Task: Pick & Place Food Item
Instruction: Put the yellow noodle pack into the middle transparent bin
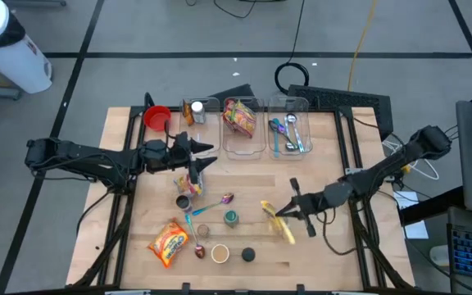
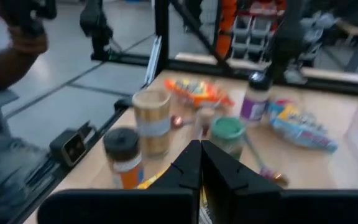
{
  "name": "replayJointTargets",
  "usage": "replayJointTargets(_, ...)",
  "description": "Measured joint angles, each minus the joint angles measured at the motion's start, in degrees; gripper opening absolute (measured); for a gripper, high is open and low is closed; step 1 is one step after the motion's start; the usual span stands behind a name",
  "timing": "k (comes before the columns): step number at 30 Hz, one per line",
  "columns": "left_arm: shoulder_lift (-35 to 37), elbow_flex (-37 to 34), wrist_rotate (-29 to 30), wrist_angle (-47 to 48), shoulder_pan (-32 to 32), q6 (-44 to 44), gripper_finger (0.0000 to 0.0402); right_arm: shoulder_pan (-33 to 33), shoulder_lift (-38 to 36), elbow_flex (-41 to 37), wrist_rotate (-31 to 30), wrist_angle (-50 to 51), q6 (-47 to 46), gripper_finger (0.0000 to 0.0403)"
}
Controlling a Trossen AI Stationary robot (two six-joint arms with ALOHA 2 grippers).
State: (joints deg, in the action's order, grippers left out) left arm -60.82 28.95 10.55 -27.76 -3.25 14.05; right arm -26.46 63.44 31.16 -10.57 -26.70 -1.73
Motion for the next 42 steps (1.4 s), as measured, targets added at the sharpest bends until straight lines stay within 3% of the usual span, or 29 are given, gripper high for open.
replayJointTargets(10,-5.7,1.2,-0.3,-10.5,1.5,2.7,0.0244,6.0,-1.8,0.0,3.3,-2.8,1.8,0.0000)
replayJointTargets(16,-15.3,9.3,-9.9,-10.8,3.2,3.8,0.0244,6.3,-1.8,0.0,3.0,-4.5,3.5,0.0000)
replayJointTargets(21,-23.5,17.0,-16.0,-10.6,5.7,-4.7,0.0244,6.6,-1.8,0.0,0.6,-10.0,4.4,0.0000)
replayJointTargets(26,-27.2,21.5,-13.6,-9.6,7.9,-12.6,0.0244,6.6,-1.8,0.0,-10.8,-12.2,4.6,0.0000)
replayJointTargets(33,-27.3,22.3,-6.7,-9.4,10.3,-21.5,0.0244,6.7,-1.8,0.0,-28.9,-15.7,2.9,0.0000)
replayJointTargets(42,-29.0,22.3,0.3,-10.5,13.7,-34.9,0.0244,10.9,0.6,0.0,-29.8,-27.4,8.4,0.0000)
